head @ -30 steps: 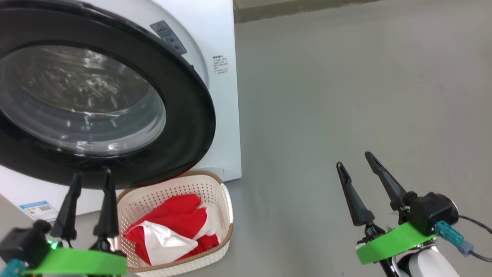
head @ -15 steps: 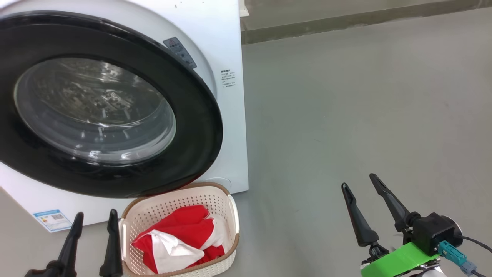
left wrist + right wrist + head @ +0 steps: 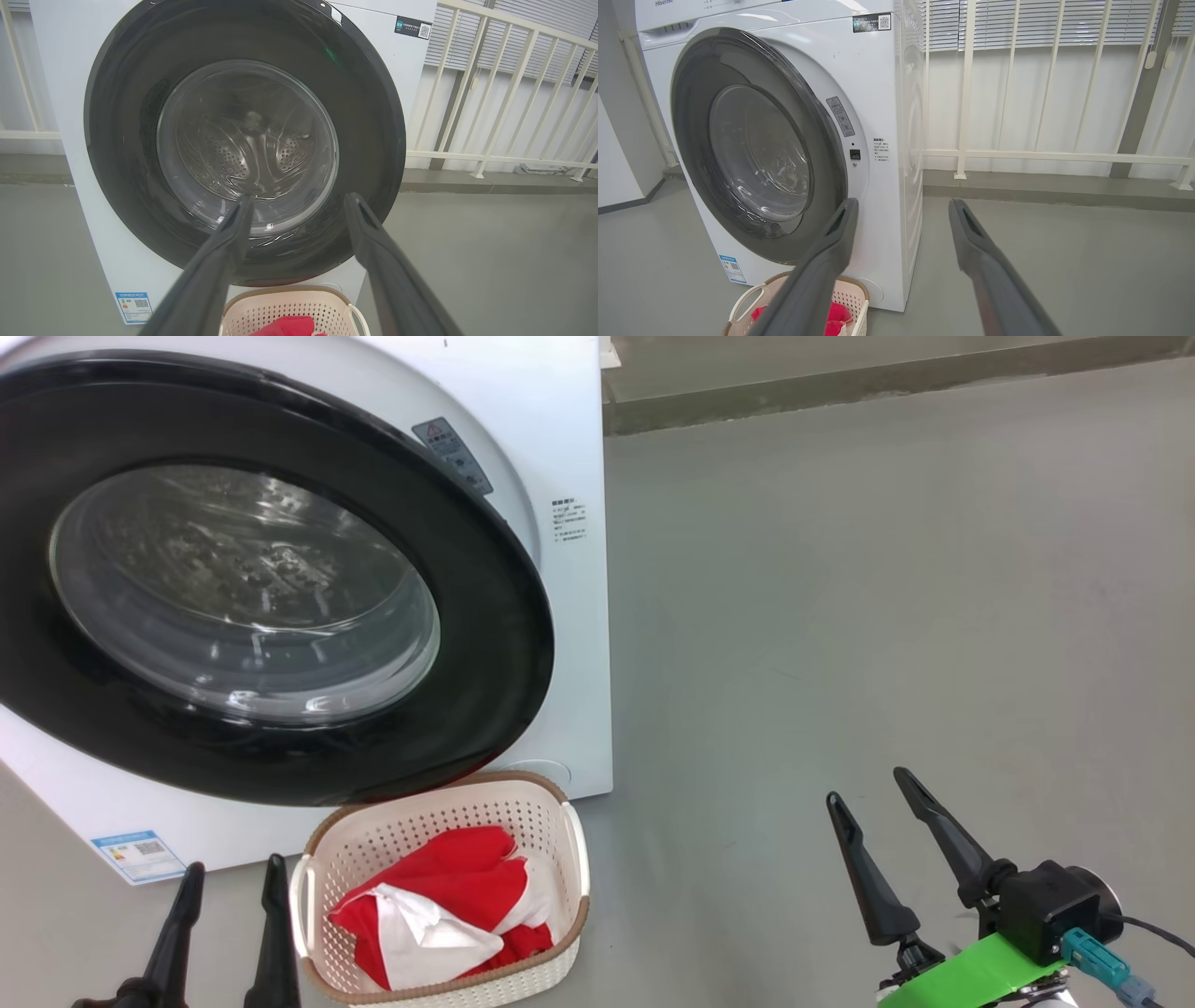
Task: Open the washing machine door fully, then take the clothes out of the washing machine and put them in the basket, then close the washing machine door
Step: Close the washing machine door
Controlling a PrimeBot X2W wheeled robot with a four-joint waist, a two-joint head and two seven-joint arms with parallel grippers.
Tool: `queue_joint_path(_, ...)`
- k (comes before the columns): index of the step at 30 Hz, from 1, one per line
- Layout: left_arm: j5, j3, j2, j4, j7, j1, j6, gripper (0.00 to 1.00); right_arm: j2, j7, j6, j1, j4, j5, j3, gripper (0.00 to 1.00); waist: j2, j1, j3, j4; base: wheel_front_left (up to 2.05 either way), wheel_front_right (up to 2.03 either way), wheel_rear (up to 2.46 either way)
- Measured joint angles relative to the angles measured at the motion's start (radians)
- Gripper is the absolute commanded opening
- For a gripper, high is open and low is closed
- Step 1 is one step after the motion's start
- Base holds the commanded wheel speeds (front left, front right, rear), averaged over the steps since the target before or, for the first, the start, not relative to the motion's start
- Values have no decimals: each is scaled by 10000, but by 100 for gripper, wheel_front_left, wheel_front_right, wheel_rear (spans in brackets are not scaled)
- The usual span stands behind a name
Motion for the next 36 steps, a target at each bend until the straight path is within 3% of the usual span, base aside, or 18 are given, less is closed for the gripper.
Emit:
queue_joint_path(6,322,102,-127,61,0,-12,-224,100,-61,0,0,-2,54,-13,196,100,0,0,40,109,0,0,0)
queue_joint_path(7,360,104,-148,63,0,-17,-247,100,-63,0,0,-6,54,-13,207,88,0,0,51,136,0,0,0)
queue_joint_path(8,393,104,-169,63,0,-32,-257,100,-71,0,0,-9,56,-13,240,45,0,0,66,167,0,0,0)
queue_joint_path(10,407,104,-196,61,0,-62,-347,100,-94,0,0,-58,104,-13,353,11,0,0,107,241,0,0,0)
queue_joint_path(11,431,98,-226,61,0,-96,-351,100,-107,0,0,-110,148,-13,431,0,0,0,132,284,0,0,0)
queue_joint_path(26,999,-88,-355,-167,-8,-597,-506,100,-320,0,0,-2485,1728,40,1764,0,0,0,783,1239,0,0,0)
queue_joint_path(36,1024,-343,-593,-178,-8,-1331,-523,100,-516,0,0,-4753,2907,150,2429,0,1,0,1615,2234,0,0,0)
